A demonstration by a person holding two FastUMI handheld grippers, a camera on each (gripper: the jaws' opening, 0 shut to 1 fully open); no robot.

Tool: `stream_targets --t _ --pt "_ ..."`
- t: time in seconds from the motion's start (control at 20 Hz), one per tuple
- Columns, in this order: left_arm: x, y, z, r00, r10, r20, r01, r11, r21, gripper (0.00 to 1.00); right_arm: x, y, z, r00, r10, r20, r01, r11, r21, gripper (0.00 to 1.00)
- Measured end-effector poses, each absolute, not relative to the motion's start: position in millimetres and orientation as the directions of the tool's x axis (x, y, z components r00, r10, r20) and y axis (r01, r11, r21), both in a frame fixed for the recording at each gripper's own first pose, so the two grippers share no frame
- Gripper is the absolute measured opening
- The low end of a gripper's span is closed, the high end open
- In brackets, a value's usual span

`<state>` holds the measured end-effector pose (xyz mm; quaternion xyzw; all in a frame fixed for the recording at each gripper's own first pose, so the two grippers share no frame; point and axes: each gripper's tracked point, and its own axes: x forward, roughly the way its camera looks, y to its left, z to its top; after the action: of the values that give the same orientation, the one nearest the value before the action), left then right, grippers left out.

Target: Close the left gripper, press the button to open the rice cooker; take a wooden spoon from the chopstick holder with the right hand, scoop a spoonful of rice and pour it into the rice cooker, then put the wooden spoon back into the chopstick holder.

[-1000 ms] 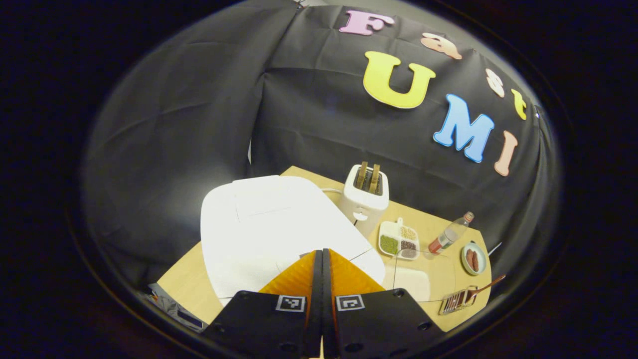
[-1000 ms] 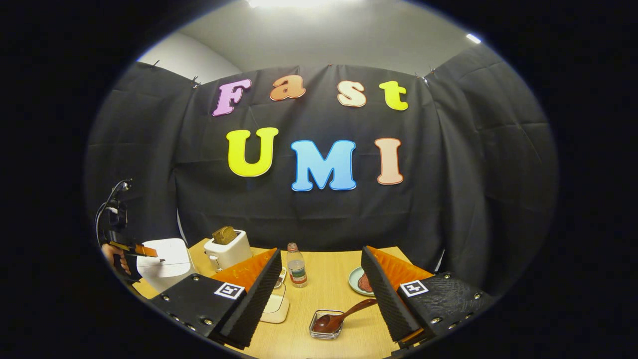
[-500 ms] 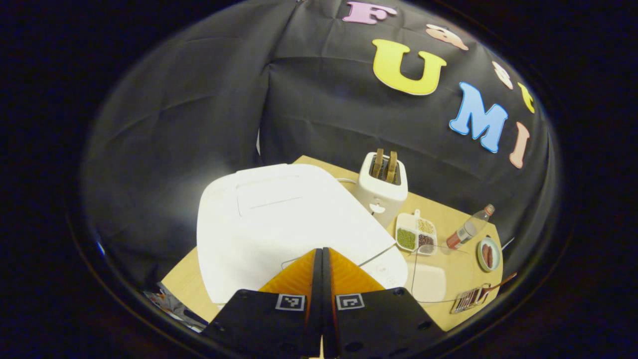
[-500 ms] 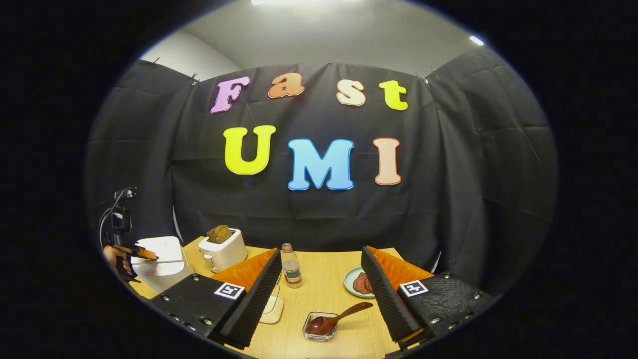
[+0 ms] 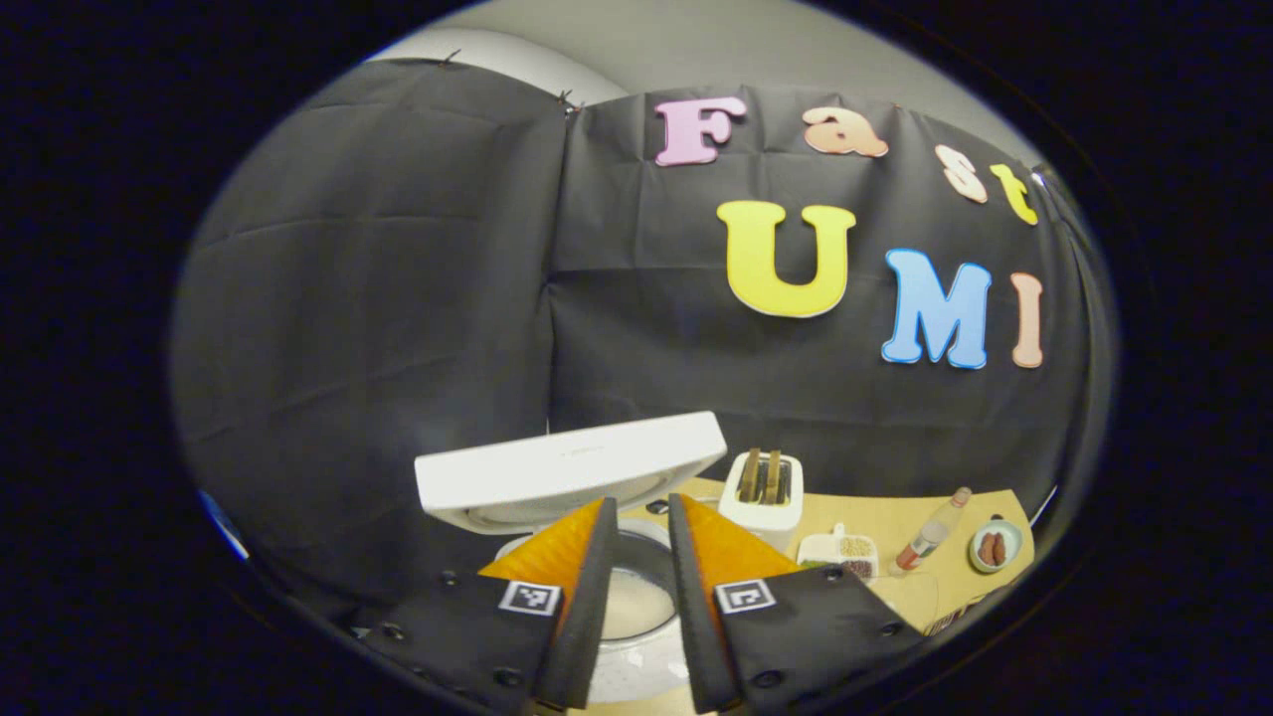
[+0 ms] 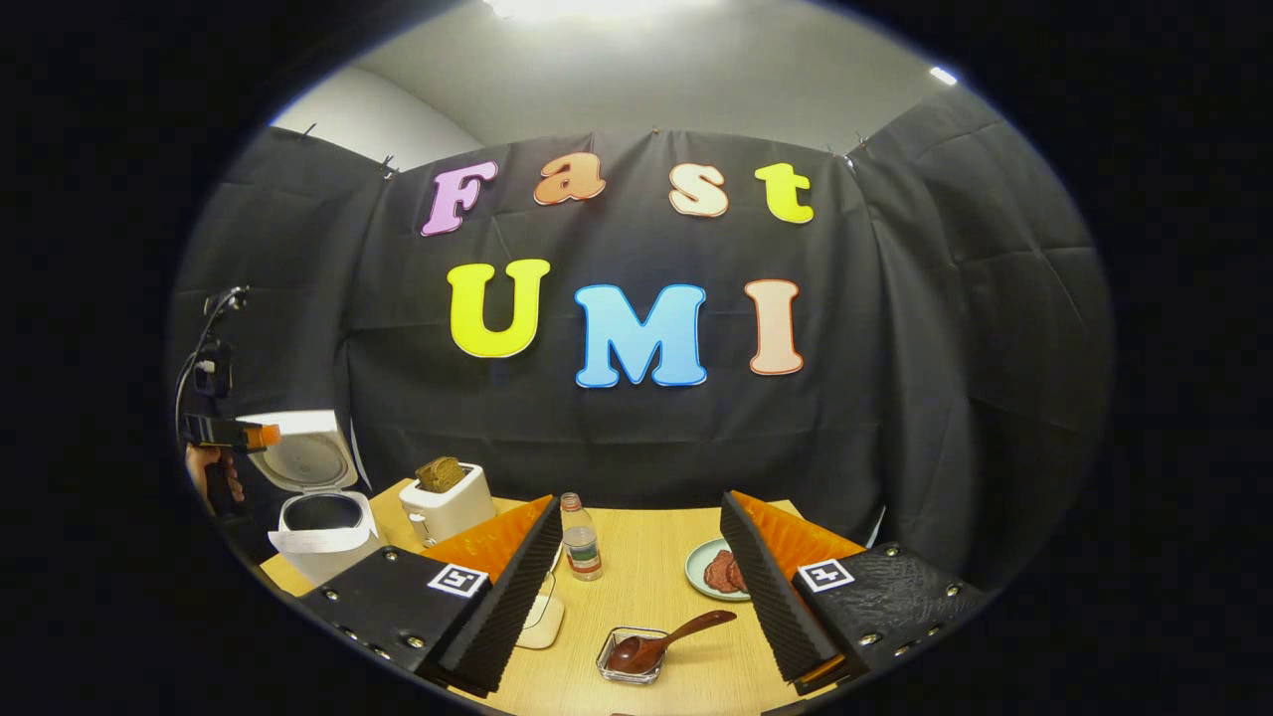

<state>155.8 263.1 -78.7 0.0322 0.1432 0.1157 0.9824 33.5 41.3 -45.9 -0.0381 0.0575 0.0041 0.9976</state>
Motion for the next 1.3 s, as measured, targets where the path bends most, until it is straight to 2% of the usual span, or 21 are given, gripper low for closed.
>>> stream_targets --t 0.1,0.15,0.25,0.3,0.45,0.5,0.55,0.65,0.9,1.0,1.05,1.3 --pt "145 243 -49 0.962 0.208 -0.176 -0.194 0.976 0.095 0.82 32 36 -46 0.994 0.009 -0.111 -0.017 0.997 -0.076 0.97" --pt "138 232 -39 0.971 0.195 -0.139 -0.183 0.978 0.098 0.87 32 34 -47 0.994 0.014 -0.112 -0.022 0.997 -0.074 0.97" --pt "122 211 -22 0.98 0.173 -0.098 -0.164 0.982 0.093 0.9 31 27 -50 0.993 0.016 -0.115 -0.025 0.997 -0.077 0.97" --pt "113 199 -19 0.983 0.159 -0.09 -0.151 0.984 0.089 0.87 31 22 -53 0.993 0.013 -0.119 -0.022 0.997 -0.075 0.97" --pt "90 157 -14 0.992 0.109 -0.066 -0.105 0.992 0.07 0.87 34 4 -70 0.989 -0.01 -0.146 0.003 0.999 -0.053 0.97" --pt "83 142 -17 0.994 0.082 -0.066 -0.078 0.995 0.058 0.9 37 -3 -79 0.987 -0.026 -0.159 0.018 0.998 -0.055 0.98" --pt "78 124 -17 0.997 0.051 -0.065 -0.048 0.998 0.045 0.87 43 -14 -91 0.982 -0.052 -0.181 0.04 0.997 -0.07 0.97" --pt "67 103 -23 0.997 0.018 -0.073 -0.015 0.999 0.036 0.9 56 -27 -114 0.97 -0.078 -0.231 0.063 0.995 -0.071 0.98" --pt "56 68 -38 0.993 -0.023 -0.112 0.03 0.998 0.056 0.9 79 -44 -169 0.937 -0.104 -0.333 0.104 0.994 -0.016 0.98" --pt "53 59 -41 0.992 -0.034 -0.119 0.04 0.998 0.05 0.87 84 -49 -188 0.924 -0.106 -0.368 0.124 0.992 0.025 0.98" --pt "53 57 -43 0.991 -0.036 -0.127 0.043 0.998 0.05 0.9 87 -49 -198 0.917 -0.105 -0.386 0.134 0.99 0.049 0.98" --pt "46 58 -55 0.988 -0.02 -0.156 0.03 0.998 0.06 0.9 96 -50 -253 0.864 -0.099 -0.494 0.186 0.974 0.13 0.98"
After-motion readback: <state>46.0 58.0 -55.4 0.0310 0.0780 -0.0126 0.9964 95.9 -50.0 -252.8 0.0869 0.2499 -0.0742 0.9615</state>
